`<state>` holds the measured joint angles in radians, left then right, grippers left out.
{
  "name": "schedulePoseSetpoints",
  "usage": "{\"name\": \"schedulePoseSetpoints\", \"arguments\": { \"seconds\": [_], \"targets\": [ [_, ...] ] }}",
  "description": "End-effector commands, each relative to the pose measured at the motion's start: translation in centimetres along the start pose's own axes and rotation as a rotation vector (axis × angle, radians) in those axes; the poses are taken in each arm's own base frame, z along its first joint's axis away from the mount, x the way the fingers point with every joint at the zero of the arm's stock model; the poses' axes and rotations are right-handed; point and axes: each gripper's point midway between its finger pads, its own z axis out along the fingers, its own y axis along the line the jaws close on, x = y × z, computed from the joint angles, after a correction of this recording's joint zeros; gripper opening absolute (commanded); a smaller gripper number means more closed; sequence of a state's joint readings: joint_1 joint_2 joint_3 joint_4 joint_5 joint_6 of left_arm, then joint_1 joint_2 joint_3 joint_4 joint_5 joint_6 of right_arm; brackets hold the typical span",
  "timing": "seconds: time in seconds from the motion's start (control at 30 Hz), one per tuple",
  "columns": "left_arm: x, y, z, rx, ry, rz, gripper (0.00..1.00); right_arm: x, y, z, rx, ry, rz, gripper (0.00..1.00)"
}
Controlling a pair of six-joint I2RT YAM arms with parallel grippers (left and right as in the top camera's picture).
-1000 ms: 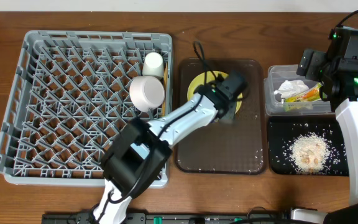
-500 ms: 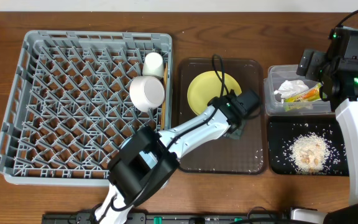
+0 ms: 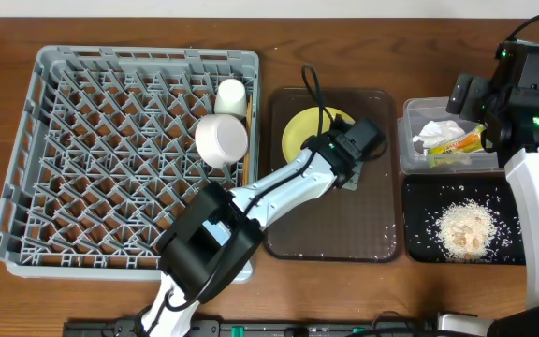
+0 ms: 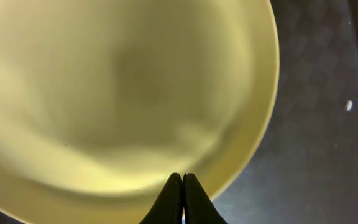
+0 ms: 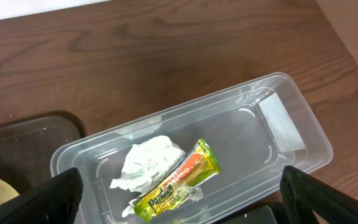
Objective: Sort waste into correct bins and load items into the dishwasher rack
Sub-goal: 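Grip the yellow plate rim with the left gripper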
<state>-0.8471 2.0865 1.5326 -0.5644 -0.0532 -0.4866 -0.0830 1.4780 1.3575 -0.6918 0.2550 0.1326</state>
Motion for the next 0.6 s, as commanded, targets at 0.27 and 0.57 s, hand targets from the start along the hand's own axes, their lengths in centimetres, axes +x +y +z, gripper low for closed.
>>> {"name": "schedulePoseSetpoints", "arguments": {
  "seconds": [0.27,0.57],
  "targets": [
    [3.7,-1.7,0.7,0.114,0.173,-0.006,0.06,-0.6,-0.3,-0.6,0.003,-0.02,0.018,0.99],
    [-0.5,0.8,0.5,0.02,0.006,-0.033,0.06,-0.6,-0.3,-0.6,0.003,-0.02,0.018,0.99]
  ]
}}
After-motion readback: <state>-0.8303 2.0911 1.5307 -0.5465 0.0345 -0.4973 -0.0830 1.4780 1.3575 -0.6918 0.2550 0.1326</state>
